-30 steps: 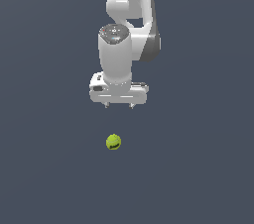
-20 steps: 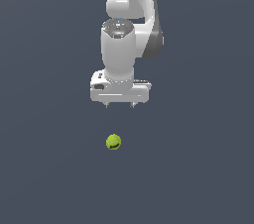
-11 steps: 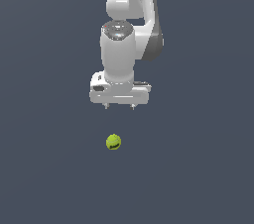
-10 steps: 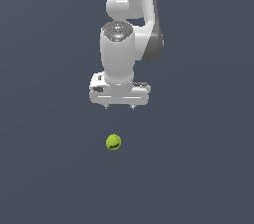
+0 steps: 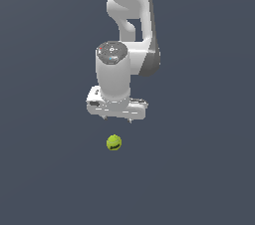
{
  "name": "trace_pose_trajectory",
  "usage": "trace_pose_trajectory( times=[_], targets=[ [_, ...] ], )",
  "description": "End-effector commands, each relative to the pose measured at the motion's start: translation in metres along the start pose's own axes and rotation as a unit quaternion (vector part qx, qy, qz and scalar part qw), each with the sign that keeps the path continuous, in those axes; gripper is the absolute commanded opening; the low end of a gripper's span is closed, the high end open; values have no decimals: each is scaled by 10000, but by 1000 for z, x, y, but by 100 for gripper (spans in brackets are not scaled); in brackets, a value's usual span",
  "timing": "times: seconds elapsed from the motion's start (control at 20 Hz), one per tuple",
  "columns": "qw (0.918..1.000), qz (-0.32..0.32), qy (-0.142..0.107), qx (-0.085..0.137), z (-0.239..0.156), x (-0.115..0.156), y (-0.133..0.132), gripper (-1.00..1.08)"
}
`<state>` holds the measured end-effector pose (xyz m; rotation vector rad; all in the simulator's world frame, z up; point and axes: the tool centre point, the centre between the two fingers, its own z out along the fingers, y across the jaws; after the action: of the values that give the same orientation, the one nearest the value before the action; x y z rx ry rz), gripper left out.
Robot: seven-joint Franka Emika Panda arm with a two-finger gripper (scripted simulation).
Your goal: Pick up the object and move it to a goal position.
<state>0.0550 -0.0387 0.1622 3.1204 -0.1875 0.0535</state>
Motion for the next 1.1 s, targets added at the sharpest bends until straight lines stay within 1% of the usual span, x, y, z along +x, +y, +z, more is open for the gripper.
trace_pose_trajectory(
  times=[0.0, 0.25, 0.5, 0.75, 1.05],
  targets=[
    [9998, 183, -37, 11, 13, 11, 3, 100],
    [9986, 527, -102, 30, 39, 29, 8, 100],
    [9970, 763, -148, 41, 59, 40, 11, 100],
    [9958, 894, -174, 47, 70, 46, 13, 100],
    [9956, 915, -183, 47, 73, 47, 14, 100]
  ],
)
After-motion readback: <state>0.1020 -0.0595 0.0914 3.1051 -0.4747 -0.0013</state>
